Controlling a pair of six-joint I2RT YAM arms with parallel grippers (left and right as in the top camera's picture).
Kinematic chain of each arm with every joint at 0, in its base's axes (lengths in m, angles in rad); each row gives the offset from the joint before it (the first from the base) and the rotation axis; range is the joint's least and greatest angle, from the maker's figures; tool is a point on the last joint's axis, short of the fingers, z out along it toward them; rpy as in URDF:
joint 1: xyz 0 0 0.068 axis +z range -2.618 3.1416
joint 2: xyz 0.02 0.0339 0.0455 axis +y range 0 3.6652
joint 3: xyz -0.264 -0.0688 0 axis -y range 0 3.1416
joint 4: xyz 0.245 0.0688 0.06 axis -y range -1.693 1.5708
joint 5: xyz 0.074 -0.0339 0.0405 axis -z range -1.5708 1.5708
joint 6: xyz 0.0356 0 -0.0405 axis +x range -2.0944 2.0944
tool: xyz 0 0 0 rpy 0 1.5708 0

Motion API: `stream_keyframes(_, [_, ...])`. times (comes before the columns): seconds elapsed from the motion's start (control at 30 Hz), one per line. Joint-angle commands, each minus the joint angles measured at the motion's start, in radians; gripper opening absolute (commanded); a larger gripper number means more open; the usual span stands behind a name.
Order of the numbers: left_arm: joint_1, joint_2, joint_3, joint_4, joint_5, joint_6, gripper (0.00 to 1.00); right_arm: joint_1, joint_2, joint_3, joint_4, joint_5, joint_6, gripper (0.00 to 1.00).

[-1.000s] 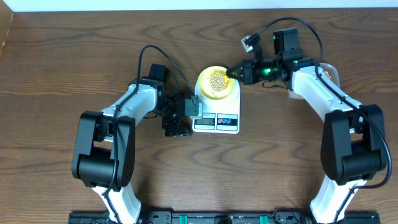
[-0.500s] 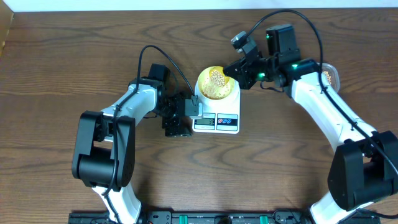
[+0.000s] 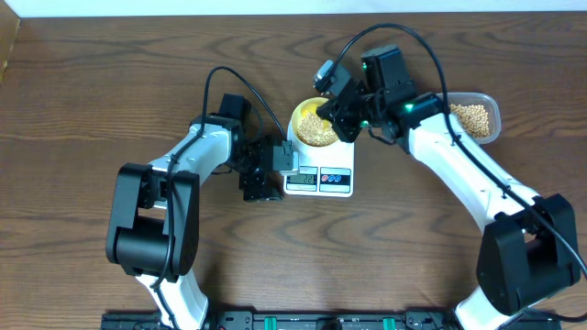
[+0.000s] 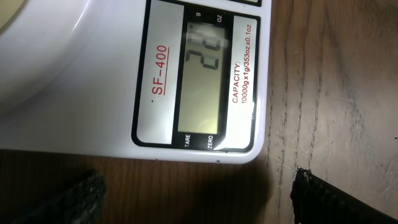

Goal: Scoop item into bowl and weigh 50g on scale
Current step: 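Tilt the scoop to pour soybeans into the yellow bowl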

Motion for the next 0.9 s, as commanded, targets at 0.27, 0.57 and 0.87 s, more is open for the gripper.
stream_keyframes(0.27, [-0.002, 0.006, -0.011, 0.000, 0.013, 0.017, 0.97, 0.057, 0.000, 0.006, -0.040, 0.123, -0.220, 0.01])
stream_keyframes(0.57, [-0.002, 0.006, -0.011, 0.000, 0.013, 0.017, 0.97, 0.082, 0.000, 0.006, -0.081, 0.198, -0.220, 0.01])
stream_keyframes(0.87, [-0.002, 0.006, -0.011, 0.000, 0.013, 0.017, 0.97, 0.082, 0.000, 0.006, -0.100, 0.204, -0.219, 0.01])
